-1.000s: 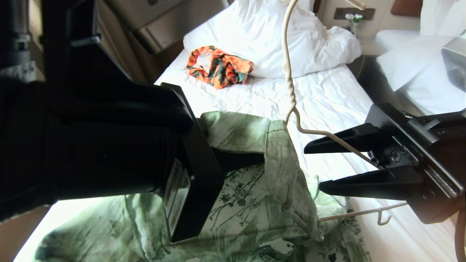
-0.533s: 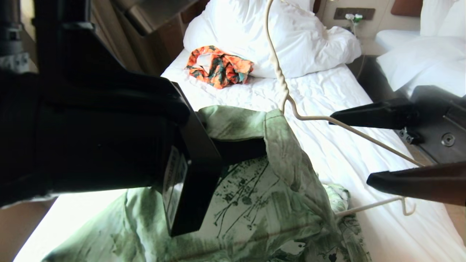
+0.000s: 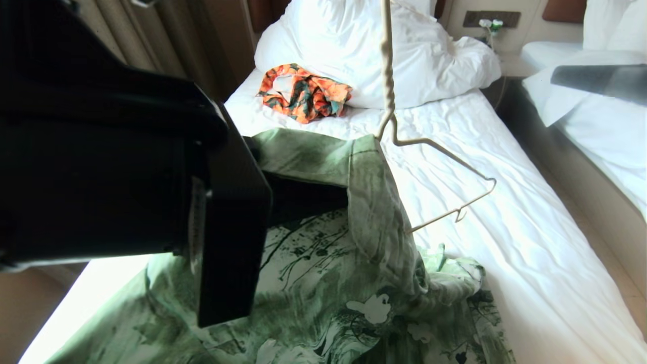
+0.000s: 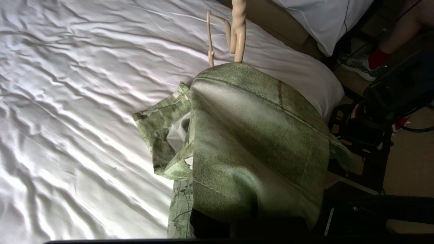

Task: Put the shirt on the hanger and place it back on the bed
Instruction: Hook the other side of the shirt onto the hanger

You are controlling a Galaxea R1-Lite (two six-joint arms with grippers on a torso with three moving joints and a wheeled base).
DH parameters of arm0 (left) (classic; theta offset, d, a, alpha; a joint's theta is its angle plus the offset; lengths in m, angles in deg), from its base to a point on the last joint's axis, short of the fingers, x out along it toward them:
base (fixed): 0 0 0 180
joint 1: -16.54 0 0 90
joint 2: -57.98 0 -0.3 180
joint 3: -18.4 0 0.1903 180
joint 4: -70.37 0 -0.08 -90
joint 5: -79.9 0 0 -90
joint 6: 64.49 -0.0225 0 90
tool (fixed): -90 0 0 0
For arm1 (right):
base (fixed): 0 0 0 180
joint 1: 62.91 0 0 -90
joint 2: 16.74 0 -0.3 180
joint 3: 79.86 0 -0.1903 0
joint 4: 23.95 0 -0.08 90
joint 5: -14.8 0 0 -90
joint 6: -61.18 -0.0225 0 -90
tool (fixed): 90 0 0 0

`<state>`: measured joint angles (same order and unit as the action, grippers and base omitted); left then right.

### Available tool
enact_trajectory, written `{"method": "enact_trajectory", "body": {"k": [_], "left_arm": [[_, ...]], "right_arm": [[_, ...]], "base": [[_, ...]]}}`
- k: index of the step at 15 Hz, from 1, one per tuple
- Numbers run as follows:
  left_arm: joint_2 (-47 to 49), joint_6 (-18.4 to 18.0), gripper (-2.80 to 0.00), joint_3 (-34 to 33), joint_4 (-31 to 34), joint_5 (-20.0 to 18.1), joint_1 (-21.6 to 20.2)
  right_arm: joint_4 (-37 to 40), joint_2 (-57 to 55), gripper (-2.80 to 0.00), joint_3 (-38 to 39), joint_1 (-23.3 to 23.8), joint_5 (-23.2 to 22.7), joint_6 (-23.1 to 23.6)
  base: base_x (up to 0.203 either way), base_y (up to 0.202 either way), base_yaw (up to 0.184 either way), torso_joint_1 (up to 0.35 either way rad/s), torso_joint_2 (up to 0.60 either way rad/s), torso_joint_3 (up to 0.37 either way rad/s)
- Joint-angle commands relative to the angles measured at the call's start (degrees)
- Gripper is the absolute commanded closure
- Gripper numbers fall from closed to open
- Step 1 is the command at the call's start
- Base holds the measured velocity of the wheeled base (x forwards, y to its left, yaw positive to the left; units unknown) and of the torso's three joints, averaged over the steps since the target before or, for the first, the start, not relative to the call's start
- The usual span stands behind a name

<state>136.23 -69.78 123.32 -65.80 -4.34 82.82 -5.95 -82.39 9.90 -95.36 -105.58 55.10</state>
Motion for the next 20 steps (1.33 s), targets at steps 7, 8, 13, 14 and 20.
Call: {"method": "enact_trajectory", "body": {"k": [7,8,13,14,20], "left_arm": [[-1.25,3.0,0.0,1.59,0.1,0.4,1.48],[-1.27,3.0,0.0,1.68,0.11,0.4,1.48],[-2.57,7.12,0.0,0.17,0.29,0.24,1.65],[-2.7,7.75,0.0,-0.15,0.42,0.22,1.66],[-6.67,11.58,0.0,-5.45,0.12,0.07,5.53]], "right_arm": [[27.12,-1.11,0.0,-8.01,4.45,11.34,-4.8],[29.46,-1.27,0.0,-8.16,4.49,15.67,-3.72],[25.43,-10.9,0.0,-11.88,12.33,21.79,-16.33],[25.28,-10.52,0.0,-11.77,10.12,21.76,-16.56],[25.21,-16.93,0.0,-13.37,11.65,21.77,-17.94]], "base": [[0.0,0.0,0.0,0.0,0.0,0.0],[0.0,0.0,0.0,0.0,0.0,0.0],[0.0,0.0,0.0,0.0,0.0,0.0],[0.0,0.0,0.0,0.0,0.0,0.0],[0.0,0.0,0.0,0.0,0.0,0.0]]}}
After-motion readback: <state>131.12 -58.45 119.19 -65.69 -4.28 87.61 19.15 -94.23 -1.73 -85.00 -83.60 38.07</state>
